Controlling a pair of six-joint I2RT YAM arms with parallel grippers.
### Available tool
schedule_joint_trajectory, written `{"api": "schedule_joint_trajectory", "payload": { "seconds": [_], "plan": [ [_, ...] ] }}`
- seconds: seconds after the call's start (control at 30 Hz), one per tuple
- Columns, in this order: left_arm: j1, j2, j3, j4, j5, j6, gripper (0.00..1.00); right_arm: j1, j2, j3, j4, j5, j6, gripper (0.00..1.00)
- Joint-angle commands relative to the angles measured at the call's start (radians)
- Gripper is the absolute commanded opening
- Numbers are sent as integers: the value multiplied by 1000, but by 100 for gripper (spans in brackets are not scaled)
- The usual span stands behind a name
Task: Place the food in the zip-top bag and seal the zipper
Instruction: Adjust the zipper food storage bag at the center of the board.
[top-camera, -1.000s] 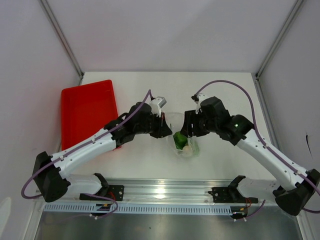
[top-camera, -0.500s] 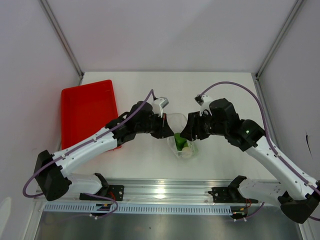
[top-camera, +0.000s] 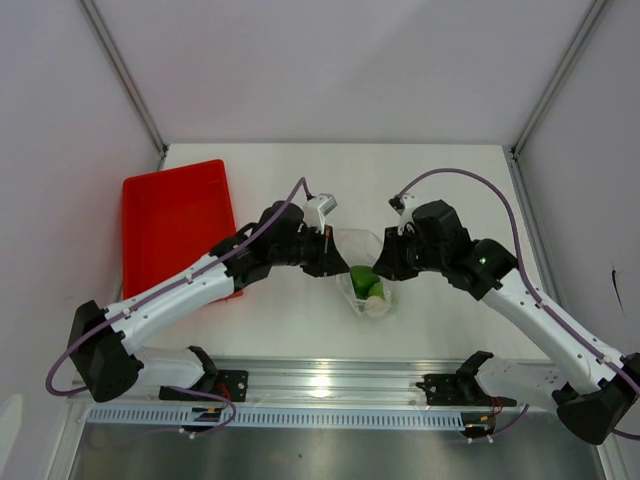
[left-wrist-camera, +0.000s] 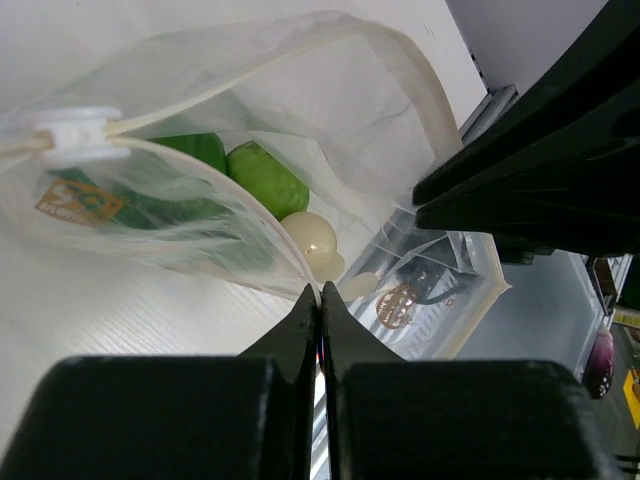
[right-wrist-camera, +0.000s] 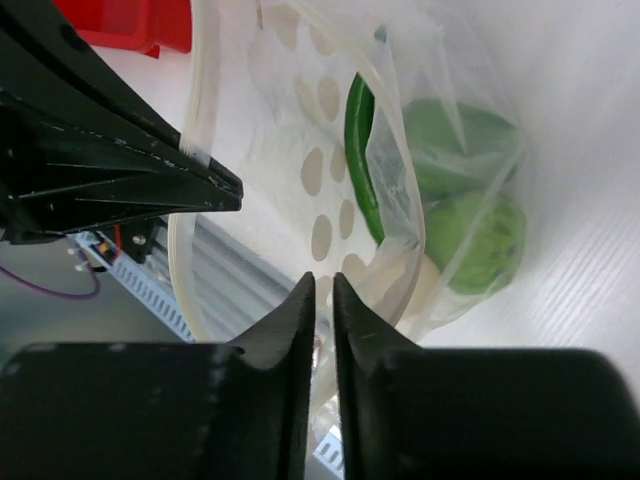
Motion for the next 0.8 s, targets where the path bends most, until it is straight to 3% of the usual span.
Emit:
{"api": "schedule_joint_trajectory", "payload": {
  "seconds": [0.0, 0.03, 0.2, 0.27, 0.3, 0.4, 0.53, 0.77],
  "plan": [
    [15, -24, 21, 41, 35, -31, 1, 3, 10, -23, 58, -51, -18, 12],
    [21, -21, 22, 43, 39, -41, 1, 12, 13, -21, 61, -56, -17, 0],
    [44, -23, 19, 59, 74, -64, 1, 46, 1, -6, 60, -68, -40, 0],
    [46, -23, 18, 59, 79, -66, 1, 43, -17, 31, 17, -11, -41, 13],
    [47, -26, 12, 59, 82, -66, 1, 41, -42, 43, 6, 10, -40, 31],
    [47, -30, 1, 66, 85, -68, 1, 29, -68, 89, -23, 43, -35, 50],
    [47, -32, -10, 67, 85, -69, 0, -37, -41, 152, -123, 115, -27, 51],
    [49, -38, -5, 66, 91, -68, 1, -71, -24, 115, -82, 55, -32, 51]
  ]
}}
